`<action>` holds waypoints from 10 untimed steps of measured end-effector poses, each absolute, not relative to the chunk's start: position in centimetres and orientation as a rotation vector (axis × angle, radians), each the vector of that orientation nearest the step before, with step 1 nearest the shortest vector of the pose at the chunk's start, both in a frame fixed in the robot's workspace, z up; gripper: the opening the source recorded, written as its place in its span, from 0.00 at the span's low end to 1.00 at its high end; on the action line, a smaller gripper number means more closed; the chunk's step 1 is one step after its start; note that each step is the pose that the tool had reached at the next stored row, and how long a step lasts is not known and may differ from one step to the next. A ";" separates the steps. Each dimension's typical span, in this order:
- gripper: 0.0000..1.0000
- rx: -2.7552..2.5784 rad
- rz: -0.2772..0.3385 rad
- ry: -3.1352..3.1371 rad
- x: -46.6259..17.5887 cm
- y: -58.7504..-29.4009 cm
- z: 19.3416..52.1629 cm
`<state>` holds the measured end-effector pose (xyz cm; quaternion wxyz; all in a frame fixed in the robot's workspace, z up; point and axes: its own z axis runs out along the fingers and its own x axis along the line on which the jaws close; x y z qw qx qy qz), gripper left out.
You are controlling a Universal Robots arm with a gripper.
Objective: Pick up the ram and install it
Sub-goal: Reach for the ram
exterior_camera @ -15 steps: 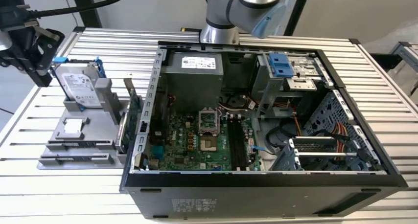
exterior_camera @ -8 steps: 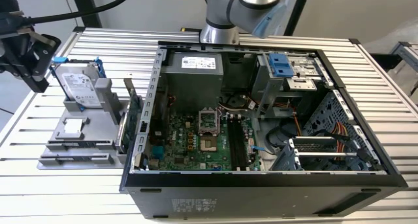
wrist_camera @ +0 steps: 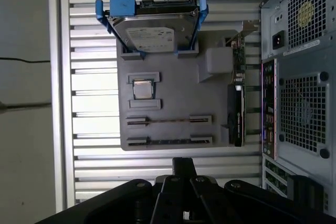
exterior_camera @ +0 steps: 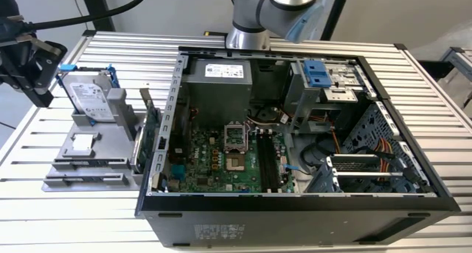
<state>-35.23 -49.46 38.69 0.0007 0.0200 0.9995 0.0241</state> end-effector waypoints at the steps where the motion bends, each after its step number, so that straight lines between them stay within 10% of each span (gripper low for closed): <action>1: 0.00 0.063 0.076 3.139 -35.2 -49.5 38.7; 10: 0.00 0.061 0.076 3.139 -35.2 -49.5 38.7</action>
